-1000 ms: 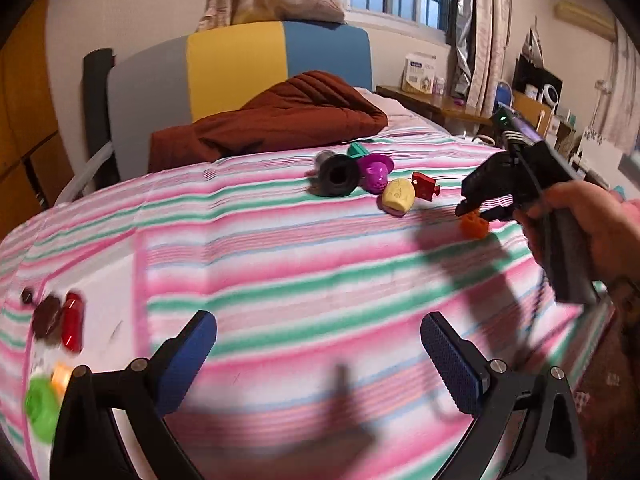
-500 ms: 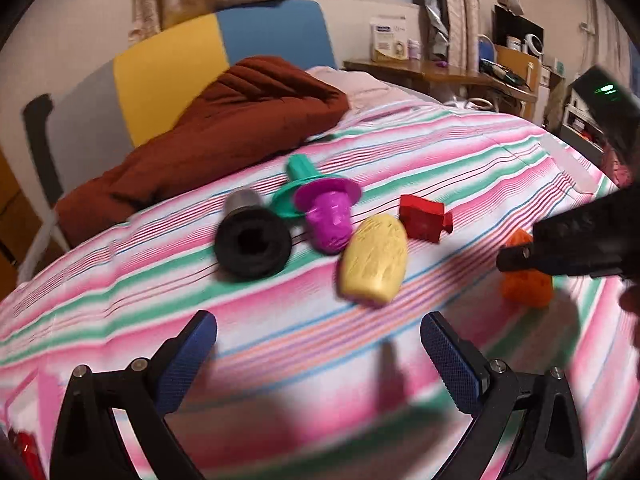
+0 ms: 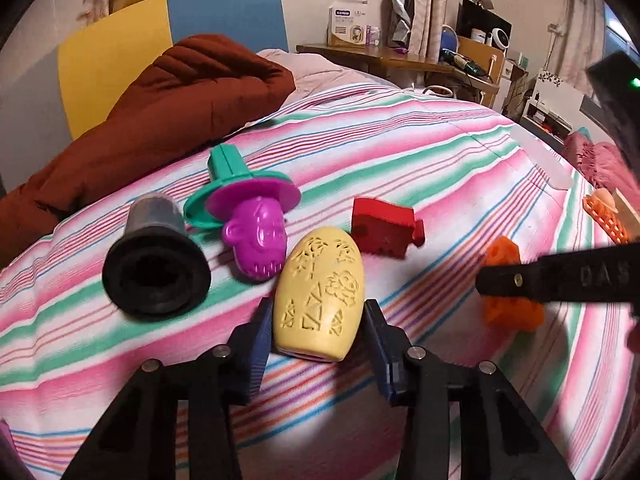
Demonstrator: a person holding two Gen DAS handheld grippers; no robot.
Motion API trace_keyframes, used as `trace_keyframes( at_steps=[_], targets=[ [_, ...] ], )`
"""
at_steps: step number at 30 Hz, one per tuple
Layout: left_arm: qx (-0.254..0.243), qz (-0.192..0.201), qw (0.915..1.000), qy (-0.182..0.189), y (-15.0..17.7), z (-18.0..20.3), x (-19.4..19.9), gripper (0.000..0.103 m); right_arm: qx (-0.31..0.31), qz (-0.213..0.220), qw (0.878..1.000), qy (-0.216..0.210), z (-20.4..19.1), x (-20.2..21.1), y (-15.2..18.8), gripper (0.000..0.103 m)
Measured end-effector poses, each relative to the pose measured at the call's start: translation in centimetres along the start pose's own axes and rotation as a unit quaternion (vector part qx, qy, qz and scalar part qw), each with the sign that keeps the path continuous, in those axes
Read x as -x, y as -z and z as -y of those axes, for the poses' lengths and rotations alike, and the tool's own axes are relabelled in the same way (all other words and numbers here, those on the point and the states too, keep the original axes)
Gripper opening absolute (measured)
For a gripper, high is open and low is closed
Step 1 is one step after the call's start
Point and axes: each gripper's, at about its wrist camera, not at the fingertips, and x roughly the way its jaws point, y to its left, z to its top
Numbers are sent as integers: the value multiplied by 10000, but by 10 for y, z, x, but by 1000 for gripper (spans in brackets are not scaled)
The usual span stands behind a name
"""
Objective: Organize rigid objects
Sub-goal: 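Grasp the yellow egg-shaped toy with the left tool while the right tool holds the orange blocks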
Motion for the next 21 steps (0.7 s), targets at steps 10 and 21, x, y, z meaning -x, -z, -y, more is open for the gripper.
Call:
trace_keyframes(
  at_steps=[10, 21],
  targets=[
    [94, 46, 9998, -141, 51, -3, 46, 44, 130, 56, 9998, 114, -4, 1, 1, 32],
    [136, 64, 9993, -340, 77, 1, 66, 45, 337, 138, 9990, 247, -7, 2, 3, 32]
  ],
)
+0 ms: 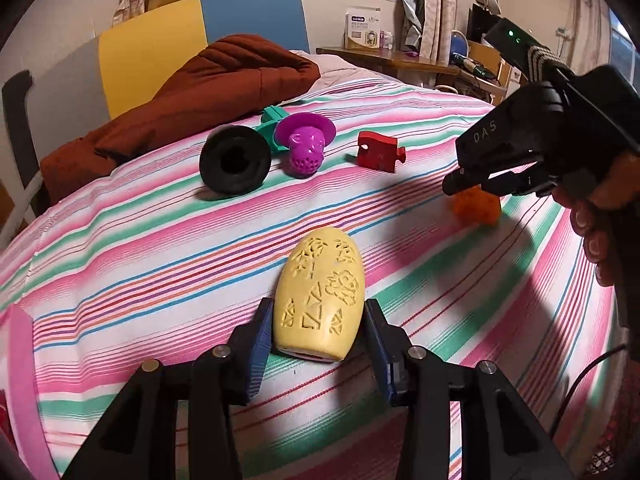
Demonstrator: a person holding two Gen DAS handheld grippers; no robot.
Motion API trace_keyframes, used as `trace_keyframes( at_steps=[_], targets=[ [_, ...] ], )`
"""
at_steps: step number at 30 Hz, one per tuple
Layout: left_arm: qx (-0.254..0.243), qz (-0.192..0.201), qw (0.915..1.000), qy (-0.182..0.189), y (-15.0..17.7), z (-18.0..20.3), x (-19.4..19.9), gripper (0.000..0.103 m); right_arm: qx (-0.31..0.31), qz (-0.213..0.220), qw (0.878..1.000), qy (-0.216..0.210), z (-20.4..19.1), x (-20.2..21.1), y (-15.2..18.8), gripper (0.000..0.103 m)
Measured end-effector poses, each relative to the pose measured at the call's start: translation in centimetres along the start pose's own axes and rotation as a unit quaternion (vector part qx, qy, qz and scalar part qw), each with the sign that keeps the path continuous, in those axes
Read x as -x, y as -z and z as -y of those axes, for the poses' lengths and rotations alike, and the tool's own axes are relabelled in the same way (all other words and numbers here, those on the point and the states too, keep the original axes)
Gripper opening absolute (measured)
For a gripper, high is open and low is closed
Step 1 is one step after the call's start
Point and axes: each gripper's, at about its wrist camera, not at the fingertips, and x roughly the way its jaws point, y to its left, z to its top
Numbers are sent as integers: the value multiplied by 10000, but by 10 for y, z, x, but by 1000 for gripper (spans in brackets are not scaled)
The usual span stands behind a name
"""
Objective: Organize rigid objects
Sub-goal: 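Grasp the yellow egg-shaped toy with the left tool while the right tool holds the orange blocks, then lift and carry the yellow egg toy toward the tray with the left tool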
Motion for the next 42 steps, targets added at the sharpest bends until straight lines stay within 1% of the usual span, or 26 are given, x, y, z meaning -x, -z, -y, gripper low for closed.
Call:
trace_keyframes(
  at_steps=[4, 7, 10, 13, 15, 17, 20, 26, 30, 34, 38, 42],
  targets=[
    [-6, -43, 10000, -59, -3, 0, 0, 45, 7, 14, 10000, 17, -6, -5, -1, 32],
    [176, -81, 9998, 27, -10, -3, -3, 45, 19, 13, 10000, 33, -5, -3, -1, 32],
    [297, -25, 9995, 98, -19, -3, -4, 46, 9, 10, 10000, 24, -4, -3, -2, 32],
    [258, 44, 9996, 99, -25, 1, -7, 48, 31, 20, 10000, 38, -5, -3, -2, 32],
    [139, -152, 9997, 93, -20, 3, -18, 47, 52, 29, 10000, 47, -6, -4, -2, 33],
    [159, -50, 9998, 112, -18, 2, -15, 45, 41, 30, 10000, 39, -6, -5, -2, 33],
    [197, -2, 9997, 161, -15, 0, -13, 44, 7, 40, 10000, 20, -8, -8, -4, 33],
    [216, 91, 9997, 110, -7, -1, -5, 44, 29, 71, 10000, 17, -8, -9, -3, 33],
    [415, 174, 9989, 122, 2, -10, 3, 44, 139, 83, 9998, 95, -11, -8, -3, 33],
    [758, 309, 9966, 91, 15, -24, 18, 44, 162, 100, 9998, 110, -13, -9, -3, 33],
    [911, 328, 9953, 87, 29, -30, 30, 44, 247, 119, 9995, 173, -14, -8, -1, 32],
    [1153, 496, 9921, 44, 43, -40, 47, 44, 320, 142, 9991, 224, -17, -9, -1, 32]
  ],
)
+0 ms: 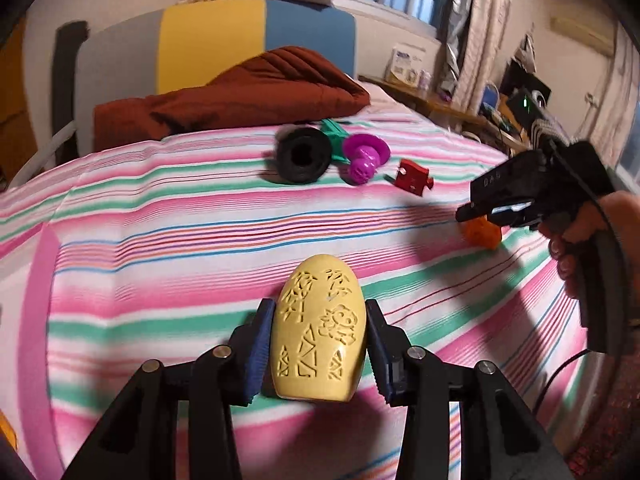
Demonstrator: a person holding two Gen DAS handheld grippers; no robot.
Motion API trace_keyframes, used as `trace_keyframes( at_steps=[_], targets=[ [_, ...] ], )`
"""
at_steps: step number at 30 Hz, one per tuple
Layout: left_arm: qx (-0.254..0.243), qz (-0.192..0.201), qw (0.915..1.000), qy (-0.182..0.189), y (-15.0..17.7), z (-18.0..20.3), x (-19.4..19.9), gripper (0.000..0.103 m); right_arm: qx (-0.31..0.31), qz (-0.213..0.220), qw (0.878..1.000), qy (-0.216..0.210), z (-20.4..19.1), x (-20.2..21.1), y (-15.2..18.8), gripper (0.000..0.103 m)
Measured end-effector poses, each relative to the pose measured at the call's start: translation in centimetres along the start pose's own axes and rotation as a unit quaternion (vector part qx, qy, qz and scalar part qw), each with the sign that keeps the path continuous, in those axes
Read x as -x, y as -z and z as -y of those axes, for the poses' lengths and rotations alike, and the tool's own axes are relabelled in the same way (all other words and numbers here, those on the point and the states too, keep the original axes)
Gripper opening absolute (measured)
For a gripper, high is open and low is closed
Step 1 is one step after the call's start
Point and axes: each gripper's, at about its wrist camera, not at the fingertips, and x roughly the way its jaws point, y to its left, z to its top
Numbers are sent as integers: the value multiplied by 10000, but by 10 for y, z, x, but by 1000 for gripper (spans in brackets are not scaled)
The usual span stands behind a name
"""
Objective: Organize rigid objects
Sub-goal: 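Lift and carry the yellow egg toy toward the tray with the left tool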
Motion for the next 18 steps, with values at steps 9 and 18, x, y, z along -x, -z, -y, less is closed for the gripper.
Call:
trace_keyframes(
  at_steps=[9, 18],
  targets=[
    [451, 104, 9989, -18, 23, -26, 40, 44, 86, 46, 9999, 73, -5, -2, 1, 32],
    [821, 398, 9955, -244, 22, -64, 84, 44, 231, 101, 9996, 145, -9, -4, 1, 32]
  ],
)
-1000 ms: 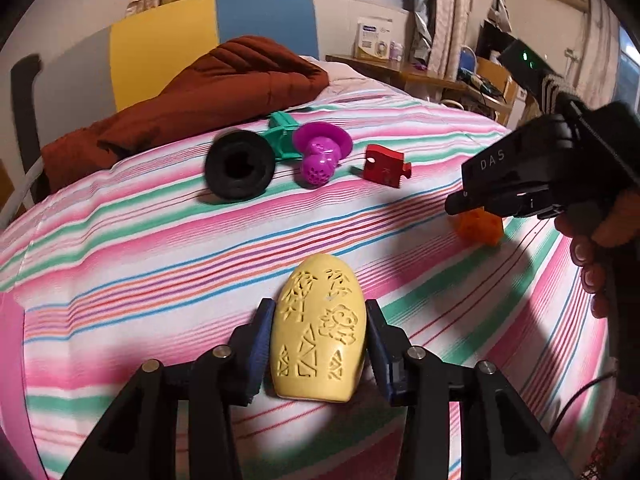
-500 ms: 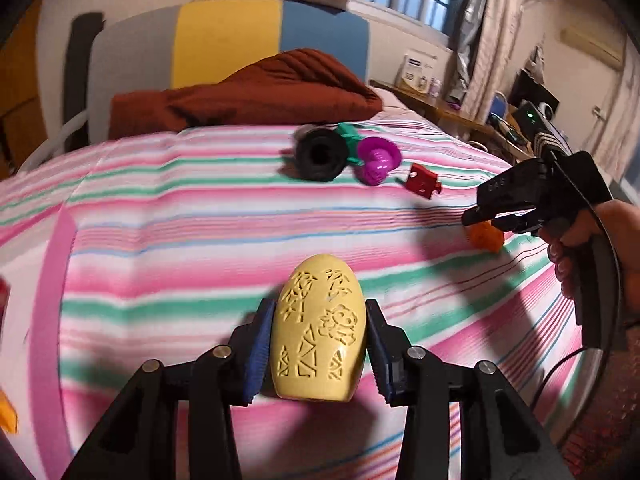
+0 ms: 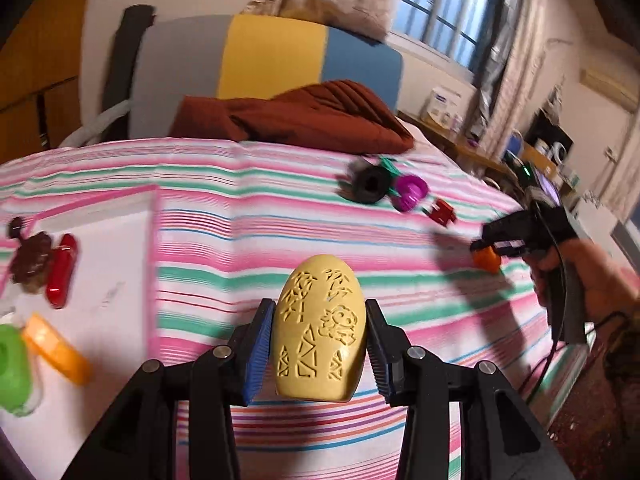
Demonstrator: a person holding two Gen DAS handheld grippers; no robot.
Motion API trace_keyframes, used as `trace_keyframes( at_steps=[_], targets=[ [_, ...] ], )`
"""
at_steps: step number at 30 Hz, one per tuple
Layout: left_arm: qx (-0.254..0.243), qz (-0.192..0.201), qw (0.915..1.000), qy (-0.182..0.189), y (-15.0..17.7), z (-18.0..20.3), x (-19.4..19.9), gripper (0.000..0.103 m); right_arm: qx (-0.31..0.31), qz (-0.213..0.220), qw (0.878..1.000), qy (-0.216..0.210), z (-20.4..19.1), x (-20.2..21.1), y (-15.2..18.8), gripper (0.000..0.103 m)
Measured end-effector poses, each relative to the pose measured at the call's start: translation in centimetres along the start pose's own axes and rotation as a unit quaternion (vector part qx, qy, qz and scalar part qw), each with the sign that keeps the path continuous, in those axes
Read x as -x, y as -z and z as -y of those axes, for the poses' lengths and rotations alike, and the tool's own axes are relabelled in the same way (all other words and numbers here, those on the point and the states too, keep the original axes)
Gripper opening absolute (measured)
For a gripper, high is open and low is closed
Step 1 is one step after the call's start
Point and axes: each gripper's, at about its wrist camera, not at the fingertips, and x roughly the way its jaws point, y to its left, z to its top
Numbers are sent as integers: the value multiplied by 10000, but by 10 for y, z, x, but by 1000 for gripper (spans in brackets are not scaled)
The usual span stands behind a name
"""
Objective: Organize rigid objects
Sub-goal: 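Lift and carry the yellow egg toy toward the tray with the left tool, then lower the yellow egg toy into the tray and open the left tool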
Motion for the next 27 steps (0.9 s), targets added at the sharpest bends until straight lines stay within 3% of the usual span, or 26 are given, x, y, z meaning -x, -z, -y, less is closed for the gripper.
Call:
trace_keyframes(
  at_steps=[5, 15, 21, 27],
  targets=[
    [414, 73, 9985, -350, -8, -40, 13, 44, 95, 13, 9999, 53, -3, 3, 4, 32],
    [1317, -310, 9861, -967, -21, -117, 5, 44, 230, -23, 9997, -127, -16, 12, 19, 28],
    [1717, -581, 9773, -1101, -27, -145, -8, 44, 576, -18, 9982, -156, -32, 12, 24, 28],
    [1810, -758, 9737, -1154, -32, -155, -18, 44, 526, -34, 9984, -201, -34, 10, 22, 28]
  ],
)
